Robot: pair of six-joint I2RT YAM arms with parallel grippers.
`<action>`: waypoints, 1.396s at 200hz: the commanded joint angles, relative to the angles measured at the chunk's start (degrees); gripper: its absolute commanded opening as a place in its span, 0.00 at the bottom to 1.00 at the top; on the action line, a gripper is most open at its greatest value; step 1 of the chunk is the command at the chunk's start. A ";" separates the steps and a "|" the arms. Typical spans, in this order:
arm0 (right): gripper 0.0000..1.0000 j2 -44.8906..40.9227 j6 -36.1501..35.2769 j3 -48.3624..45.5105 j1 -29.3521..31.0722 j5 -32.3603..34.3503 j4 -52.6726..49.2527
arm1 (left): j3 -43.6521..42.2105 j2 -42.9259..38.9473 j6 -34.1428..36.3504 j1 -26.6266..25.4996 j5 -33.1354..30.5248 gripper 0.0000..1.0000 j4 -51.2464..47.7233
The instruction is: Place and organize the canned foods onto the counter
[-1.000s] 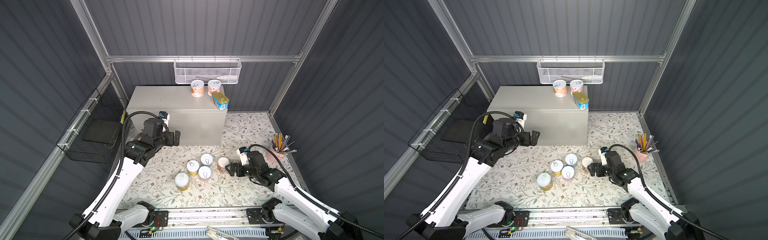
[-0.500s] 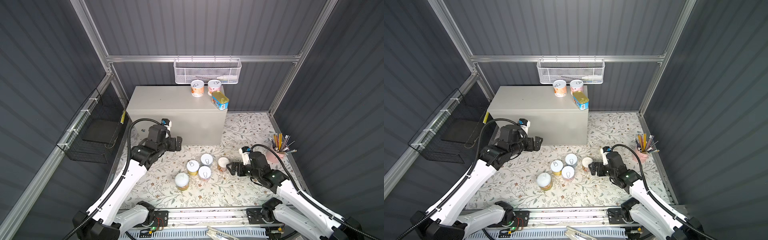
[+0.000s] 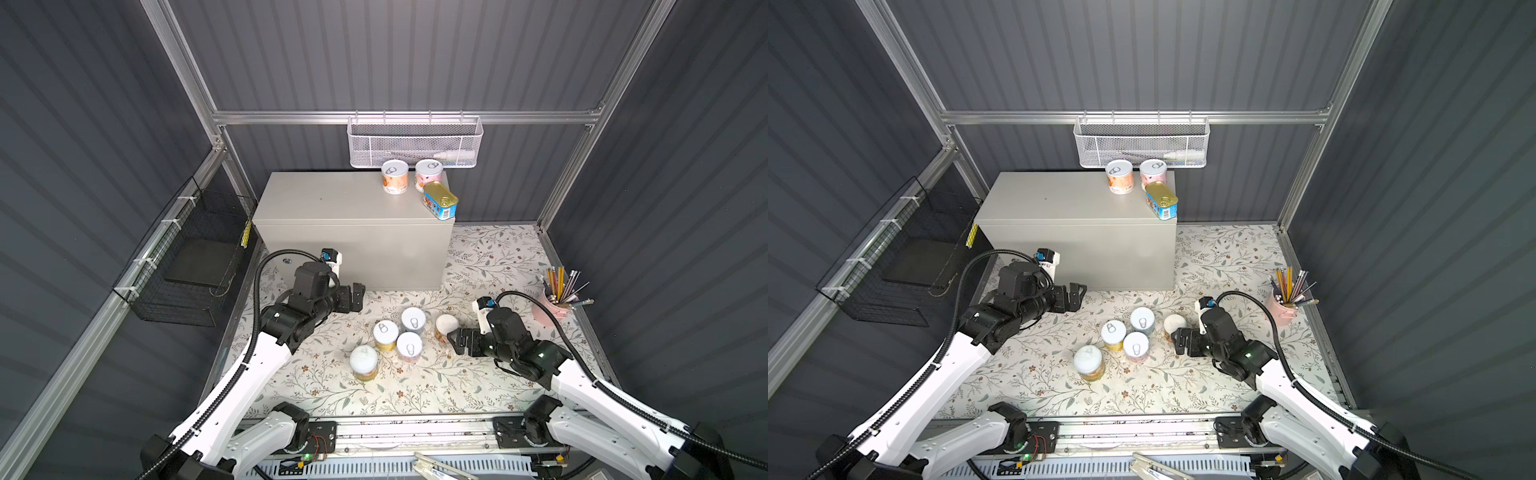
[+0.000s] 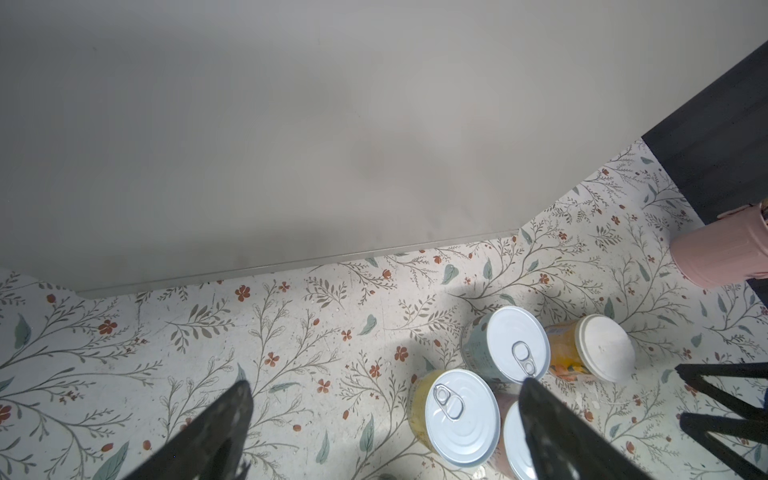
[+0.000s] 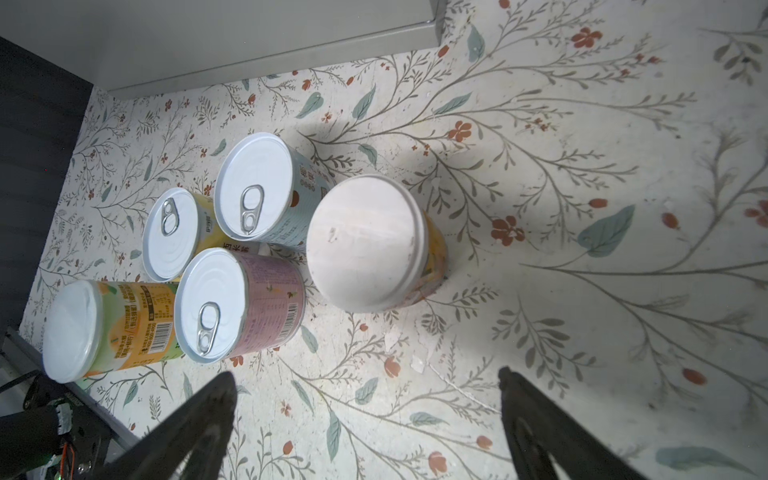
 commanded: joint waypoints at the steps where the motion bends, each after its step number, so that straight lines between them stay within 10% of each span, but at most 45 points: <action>1: 0.99 1.01 1.34 2.31 2.02 3.88 -1.18 | -1.60 -0.84 -1.51 -0.27 1.96 1.00 1.38; 279: 0.76 19.50 4.48 8.01 4.51 1.92 3.14 | -6.93 0.46 -6.72 -0.30 3.82 1.00 6.02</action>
